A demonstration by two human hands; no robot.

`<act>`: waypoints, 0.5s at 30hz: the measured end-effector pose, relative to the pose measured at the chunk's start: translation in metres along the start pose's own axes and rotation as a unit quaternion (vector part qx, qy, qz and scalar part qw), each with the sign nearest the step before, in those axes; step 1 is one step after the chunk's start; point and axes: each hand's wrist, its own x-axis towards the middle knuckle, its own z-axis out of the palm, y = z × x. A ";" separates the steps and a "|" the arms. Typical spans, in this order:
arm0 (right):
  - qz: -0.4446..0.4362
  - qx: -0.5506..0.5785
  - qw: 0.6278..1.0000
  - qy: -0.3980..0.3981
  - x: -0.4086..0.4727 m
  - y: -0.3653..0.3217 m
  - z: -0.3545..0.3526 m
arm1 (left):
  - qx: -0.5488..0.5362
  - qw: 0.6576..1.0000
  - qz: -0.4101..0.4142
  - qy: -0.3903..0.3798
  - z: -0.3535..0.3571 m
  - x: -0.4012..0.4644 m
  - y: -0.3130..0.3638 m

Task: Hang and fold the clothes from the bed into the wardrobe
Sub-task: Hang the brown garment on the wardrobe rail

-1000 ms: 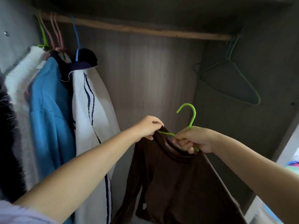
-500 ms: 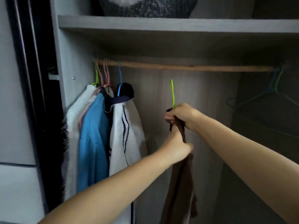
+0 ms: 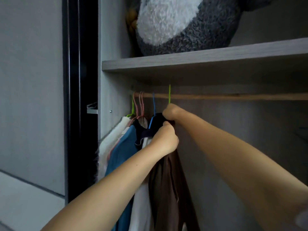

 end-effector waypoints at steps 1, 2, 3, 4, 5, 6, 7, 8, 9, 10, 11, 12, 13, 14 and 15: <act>0.008 0.004 1.000 -0.007 0.007 -0.003 0.003 | 0.019 1.000 -0.005 0.000 -0.001 0.005 -0.004; 0.008 0.017 1.000 -0.009 0.015 -0.007 0.004 | 0.040 0.999 -0.008 0.005 -0.002 0.010 -0.009; 0.007 0.030 1.000 -0.001 0.021 -0.009 0.007 | 0.059 0.998 -0.010 0.015 -0.002 0.015 -0.015; 0.010 0.022 1.000 0.002 0.030 -0.011 0.012 | 0.081 0.996 -0.011 0.030 -0.002 0.020 -0.022; 0.005 0.012 1.000 0.004 0.035 -0.010 0.017 | 0.114 0.992 -0.008 0.050 0.000 0.024 -0.029; 0.002 0.008 1.000 0.007 0.041 -0.007 0.024 | 0.153 0.986 -0.001 0.070 0.003 0.027 -0.036; 0.010 -0.005 1.000 0.000 0.047 -0.004 0.032 | 0.186 0.979 0.008 0.084 0.008 0.030 -0.044; -0.001 -0.031 0.999 -0.010 0.052 -0.001 0.041 | 0.206 0.974 0.015 0.090 0.013 0.032 -0.053; 0.002 -0.038 0.999 -0.019 0.056 0.004 0.050 | 0.216 0.972 0.020 0.093 0.019 0.032 -0.061; 0.005 -0.034 0.999 -0.019 0.058 0.009 0.057 | 0.222 0.970 0.024 0.097 0.025 0.032 -0.070; 0.031 0.009 0.999 -0.026 0.057 0.012 0.061 | 0.227 0.968 0.028 0.104 0.031 0.030 -0.078; 0.024 0.023 0.999 -0.023 0.057 0.016 0.062 | 0.231 0.966 0.032 0.111 0.034 0.027 -0.083; 0.021 0.042 0.999 -0.021 0.054 0.019 0.061 | 0.238 0.963 0.038 0.118 0.036 0.024 -0.086; 0.017 0.044 0.999 -0.018 0.053 0.022 0.058 | 0.244 0.961 0.043 0.124 0.036 0.022 -0.087; 0.018 0.058 0.998 -0.019 0.047 0.024 0.055 | 0.248 0.959 0.048 0.128 0.034 0.020 -0.087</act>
